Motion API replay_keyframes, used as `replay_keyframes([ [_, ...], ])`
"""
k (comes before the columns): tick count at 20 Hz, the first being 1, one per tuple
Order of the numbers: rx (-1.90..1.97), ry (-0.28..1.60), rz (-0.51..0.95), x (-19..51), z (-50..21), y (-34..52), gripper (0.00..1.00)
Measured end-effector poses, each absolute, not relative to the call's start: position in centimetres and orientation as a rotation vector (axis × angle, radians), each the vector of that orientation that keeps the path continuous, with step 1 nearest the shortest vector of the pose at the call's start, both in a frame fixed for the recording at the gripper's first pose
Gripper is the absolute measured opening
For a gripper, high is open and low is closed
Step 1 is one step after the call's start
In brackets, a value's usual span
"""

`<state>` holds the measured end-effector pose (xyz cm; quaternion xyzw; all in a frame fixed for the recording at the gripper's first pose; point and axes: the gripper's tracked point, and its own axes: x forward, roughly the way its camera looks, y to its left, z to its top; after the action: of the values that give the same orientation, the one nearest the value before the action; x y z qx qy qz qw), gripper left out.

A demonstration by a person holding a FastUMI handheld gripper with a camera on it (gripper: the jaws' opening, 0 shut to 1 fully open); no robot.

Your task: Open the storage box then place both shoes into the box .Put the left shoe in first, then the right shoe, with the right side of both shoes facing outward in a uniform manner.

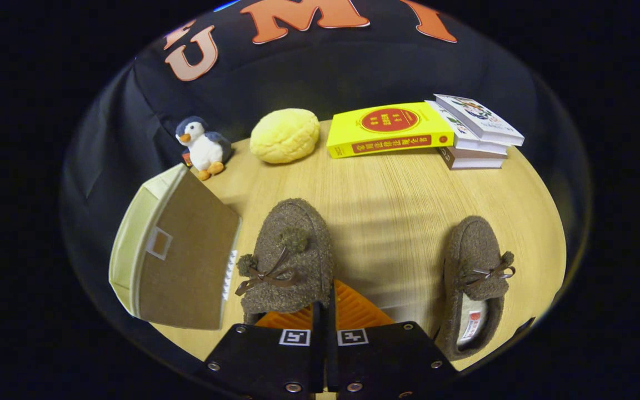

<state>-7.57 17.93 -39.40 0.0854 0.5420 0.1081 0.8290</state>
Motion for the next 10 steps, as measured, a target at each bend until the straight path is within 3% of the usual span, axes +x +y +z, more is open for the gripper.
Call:
replay_keyframes([
  [10,0.272,1.072,0.352,-5.3,-28.2,29.9,0.03],
])
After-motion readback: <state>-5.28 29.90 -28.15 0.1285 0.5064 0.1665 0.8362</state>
